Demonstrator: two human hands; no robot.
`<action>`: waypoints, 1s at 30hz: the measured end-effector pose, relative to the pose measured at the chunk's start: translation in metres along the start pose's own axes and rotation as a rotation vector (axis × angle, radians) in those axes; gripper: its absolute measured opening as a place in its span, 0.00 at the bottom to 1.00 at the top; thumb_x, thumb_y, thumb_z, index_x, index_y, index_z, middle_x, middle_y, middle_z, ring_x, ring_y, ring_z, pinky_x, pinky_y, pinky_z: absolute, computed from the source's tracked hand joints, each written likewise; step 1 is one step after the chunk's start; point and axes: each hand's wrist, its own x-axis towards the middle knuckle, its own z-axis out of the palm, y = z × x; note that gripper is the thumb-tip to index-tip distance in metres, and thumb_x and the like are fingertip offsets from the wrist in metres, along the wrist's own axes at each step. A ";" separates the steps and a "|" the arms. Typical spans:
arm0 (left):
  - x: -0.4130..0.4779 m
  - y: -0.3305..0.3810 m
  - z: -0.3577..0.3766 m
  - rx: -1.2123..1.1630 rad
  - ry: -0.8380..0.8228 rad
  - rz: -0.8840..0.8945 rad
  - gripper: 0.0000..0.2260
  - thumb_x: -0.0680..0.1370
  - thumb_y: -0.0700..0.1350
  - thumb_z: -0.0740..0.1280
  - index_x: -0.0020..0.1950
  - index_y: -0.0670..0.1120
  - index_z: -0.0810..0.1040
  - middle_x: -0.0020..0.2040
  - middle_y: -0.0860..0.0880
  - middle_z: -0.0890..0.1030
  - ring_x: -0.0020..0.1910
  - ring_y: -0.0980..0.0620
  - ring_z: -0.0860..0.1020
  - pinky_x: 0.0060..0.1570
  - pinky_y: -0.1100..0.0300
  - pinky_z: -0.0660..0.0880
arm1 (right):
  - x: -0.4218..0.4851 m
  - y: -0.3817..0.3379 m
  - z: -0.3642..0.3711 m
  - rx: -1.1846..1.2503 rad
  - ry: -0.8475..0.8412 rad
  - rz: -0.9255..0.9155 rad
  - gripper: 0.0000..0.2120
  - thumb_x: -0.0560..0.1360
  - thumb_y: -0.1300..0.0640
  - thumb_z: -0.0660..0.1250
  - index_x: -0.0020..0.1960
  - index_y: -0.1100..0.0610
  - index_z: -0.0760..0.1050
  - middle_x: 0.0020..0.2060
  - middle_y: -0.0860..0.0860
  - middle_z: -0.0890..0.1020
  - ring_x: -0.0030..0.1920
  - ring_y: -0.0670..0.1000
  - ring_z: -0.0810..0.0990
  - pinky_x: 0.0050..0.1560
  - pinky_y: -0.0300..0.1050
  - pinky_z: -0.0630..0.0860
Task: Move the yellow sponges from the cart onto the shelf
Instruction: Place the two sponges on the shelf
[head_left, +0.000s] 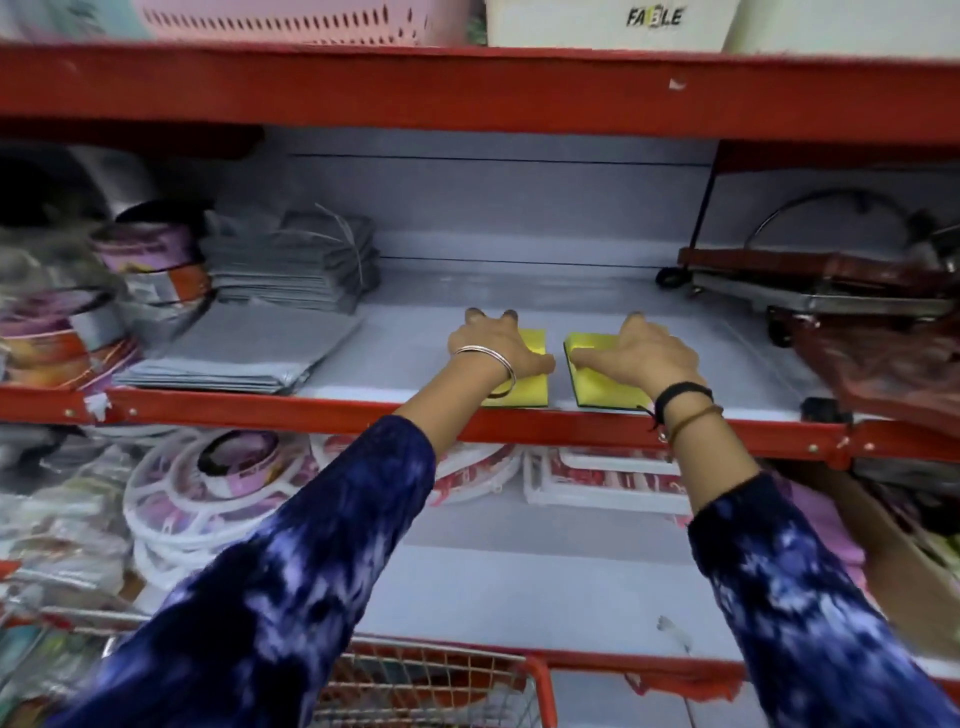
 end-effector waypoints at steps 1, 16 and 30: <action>0.008 0.003 0.003 0.017 -0.015 -0.004 0.36 0.70 0.66 0.64 0.73 0.50 0.62 0.72 0.40 0.62 0.67 0.39 0.71 0.62 0.50 0.71 | 0.008 0.000 0.002 -0.006 -0.001 0.002 0.39 0.69 0.35 0.65 0.70 0.60 0.63 0.68 0.58 0.72 0.68 0.60 0.71 0.63 0.52 0.70; 0.043 0.003 0.038 0.085 -0.132 -0.029 0.38 0.72 0.71 0.56 0.74 0.47 0.59 0.73 0.41 0.63 0.72 0.42 0.65 0.66 0.47 0.68 | 0.046 0.016 0.047 -0.031 -0.058 0.060 0.38 0.70 0.32 0.63 0.67 0.59 0.66 0.67 0.58 0.73 0.66 0.61 0.71 0.62 0.52 0.71; -0.096 -0.099 0.121 -0.336 0.716 0.433 0.12 0.74 0.43 0.65 0.54 0.39 0.76 0.52 0.40 0.78 0.52 0.44 0.73 0.53 0.53 0.70 | -0.098 0.026 0.111 0.396 0.183 -0.408 0.18 0.74 0.50 0.67 0.61 0.57 0.73 0.57 0.52 0.78 0.55 0.53 0.78 0.52 0.49 0.76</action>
